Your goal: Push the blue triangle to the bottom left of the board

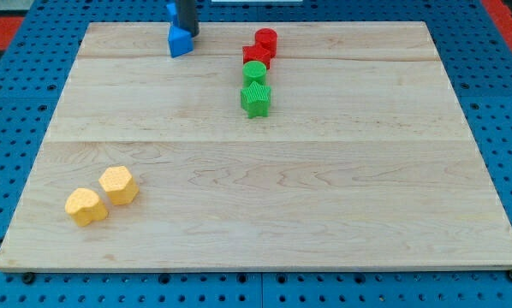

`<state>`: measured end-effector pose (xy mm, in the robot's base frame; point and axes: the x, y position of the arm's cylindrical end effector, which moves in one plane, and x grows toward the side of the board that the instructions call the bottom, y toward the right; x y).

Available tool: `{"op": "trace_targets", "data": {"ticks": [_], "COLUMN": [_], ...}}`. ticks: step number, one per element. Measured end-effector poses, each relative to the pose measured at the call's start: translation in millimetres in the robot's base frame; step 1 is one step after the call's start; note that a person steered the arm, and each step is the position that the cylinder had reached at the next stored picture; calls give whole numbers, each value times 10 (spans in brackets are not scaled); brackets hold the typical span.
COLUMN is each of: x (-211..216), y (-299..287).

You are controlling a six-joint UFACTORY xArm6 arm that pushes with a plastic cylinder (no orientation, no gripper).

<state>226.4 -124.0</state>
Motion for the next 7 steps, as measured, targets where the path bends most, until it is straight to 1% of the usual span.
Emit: {"op": "trace_targets", "data": {"ticks": [1, 2, 3, 4, 5, 6, 7], "x": [539, 873, 804, 436, 568, 1125, 1274], "y": [-117, -197, -299, -322, -541, -455, -718]}}
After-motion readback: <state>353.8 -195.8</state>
